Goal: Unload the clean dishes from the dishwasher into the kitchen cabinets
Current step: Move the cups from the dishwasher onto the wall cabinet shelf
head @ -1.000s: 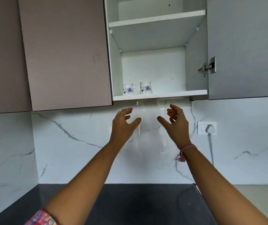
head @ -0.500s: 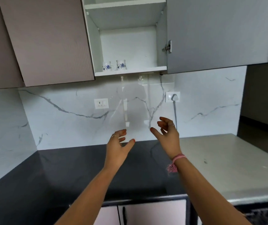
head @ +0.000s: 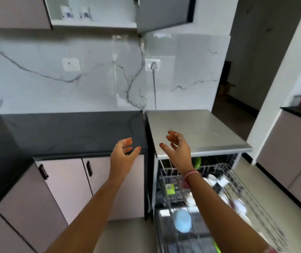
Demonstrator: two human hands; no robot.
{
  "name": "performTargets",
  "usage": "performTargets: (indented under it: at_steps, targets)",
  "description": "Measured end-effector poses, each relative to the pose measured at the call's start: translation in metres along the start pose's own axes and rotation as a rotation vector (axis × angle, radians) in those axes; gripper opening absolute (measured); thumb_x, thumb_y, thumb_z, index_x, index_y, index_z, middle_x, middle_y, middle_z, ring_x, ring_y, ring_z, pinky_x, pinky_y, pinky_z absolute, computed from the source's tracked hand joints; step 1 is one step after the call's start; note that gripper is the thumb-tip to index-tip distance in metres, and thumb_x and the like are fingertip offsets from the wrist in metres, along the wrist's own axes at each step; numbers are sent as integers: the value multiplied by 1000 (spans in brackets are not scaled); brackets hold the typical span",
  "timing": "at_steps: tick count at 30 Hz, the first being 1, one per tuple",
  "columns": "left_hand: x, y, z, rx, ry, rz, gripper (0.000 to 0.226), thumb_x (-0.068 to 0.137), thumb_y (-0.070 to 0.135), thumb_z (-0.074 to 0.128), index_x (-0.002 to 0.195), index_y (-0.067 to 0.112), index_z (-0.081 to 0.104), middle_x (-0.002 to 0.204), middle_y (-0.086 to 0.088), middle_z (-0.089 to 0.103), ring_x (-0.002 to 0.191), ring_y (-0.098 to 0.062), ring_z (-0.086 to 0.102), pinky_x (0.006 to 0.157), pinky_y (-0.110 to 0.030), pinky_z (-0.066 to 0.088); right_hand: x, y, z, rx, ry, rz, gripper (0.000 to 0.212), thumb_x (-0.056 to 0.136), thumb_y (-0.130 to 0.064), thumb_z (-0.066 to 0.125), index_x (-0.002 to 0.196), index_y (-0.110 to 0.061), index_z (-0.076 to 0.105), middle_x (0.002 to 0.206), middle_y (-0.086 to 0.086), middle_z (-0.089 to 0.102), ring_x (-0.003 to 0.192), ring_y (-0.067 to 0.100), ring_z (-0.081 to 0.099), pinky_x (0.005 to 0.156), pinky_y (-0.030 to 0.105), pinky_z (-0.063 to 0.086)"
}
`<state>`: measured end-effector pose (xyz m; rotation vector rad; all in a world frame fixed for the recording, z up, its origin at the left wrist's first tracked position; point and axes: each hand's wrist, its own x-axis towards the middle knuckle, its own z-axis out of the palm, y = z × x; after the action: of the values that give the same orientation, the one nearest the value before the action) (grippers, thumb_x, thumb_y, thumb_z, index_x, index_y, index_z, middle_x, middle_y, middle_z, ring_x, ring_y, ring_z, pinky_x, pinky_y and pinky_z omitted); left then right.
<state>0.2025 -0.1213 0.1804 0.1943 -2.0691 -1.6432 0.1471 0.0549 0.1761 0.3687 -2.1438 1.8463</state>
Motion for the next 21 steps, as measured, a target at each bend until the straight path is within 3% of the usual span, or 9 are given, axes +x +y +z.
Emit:
performTargets:
  at_steps: [2, 7, 13, 16, 19, 21]
  targets:
    - [-35, -3, 29, -10, -12, -42, 40, 82, 21, 72, 119, 18, 57, 112, 8, 61, 98, -7, 60, 74, -8, 44, -25, 16, -39, -35, -19, 25, 45, 79, -8, 75, 118, -19, 55, 103, -13, 60, 100, -1, 57, 92, 13, 46]
    - [-122, -16, 84, 30, -95, -143, 40, 83, 22, 72, 119, 15, 57, 111, 6, 61, 99, -12, 61, 82, -21, 48, -84, 52, -123, -156, -28, 123, 43, 79, -11, 75, 118, -10, 56, 111, 2, 64, 105, 13, 61, 93, 23, 48]
    - [-199, -31, 118, 86, -163, -247, 38, 83, 20, 71, 118, 13, 57, 105, 9, 60, 93, -10, 60, 70, -7, 45, -139, 91, -193, -216, 15, 247, 39, 80, -11, 74, 115, -12, 57, 104, 2, 64, 98, 12, 60, 83, 14, 47]
    - [-215, -45, 132, 114, -178, -303, 39, 83, 18, 71, 119, 12, 57, 109, 5, 61, 95, -13, 62, 66, -6, 45, -158, 109, -208, -218, 76, 316, 40, 79, -10, 75, 115, -9, 58, 100, 0, 65, 95, 13, 62, 84, 20, 49]
    - [-221, -61, 149, 122, -206, -349, 44, 83, 17, 71, 123, 7, 55, 116, -2, 62, 101, -18, 63, 66, -8, 46, -170, 126, -216, -205, 89, 382, 37, 78, -7, 75, 110, -13, 58, 93, -9, 64, 86, -1, 62, 77, 4, 46]
    - [-220, -74, 162, 119, -222, -386, 43, 82, 15, 72, 121, 6, 55, 117, -6, 62, 100, -20, 63, 72, -17, 51, -174, 142, -219, -208, 118, 423, 34, 78, -4, 74, 105, -16, 57, 89, -10, 63, 84, 2, 61, 71, 2, 45]
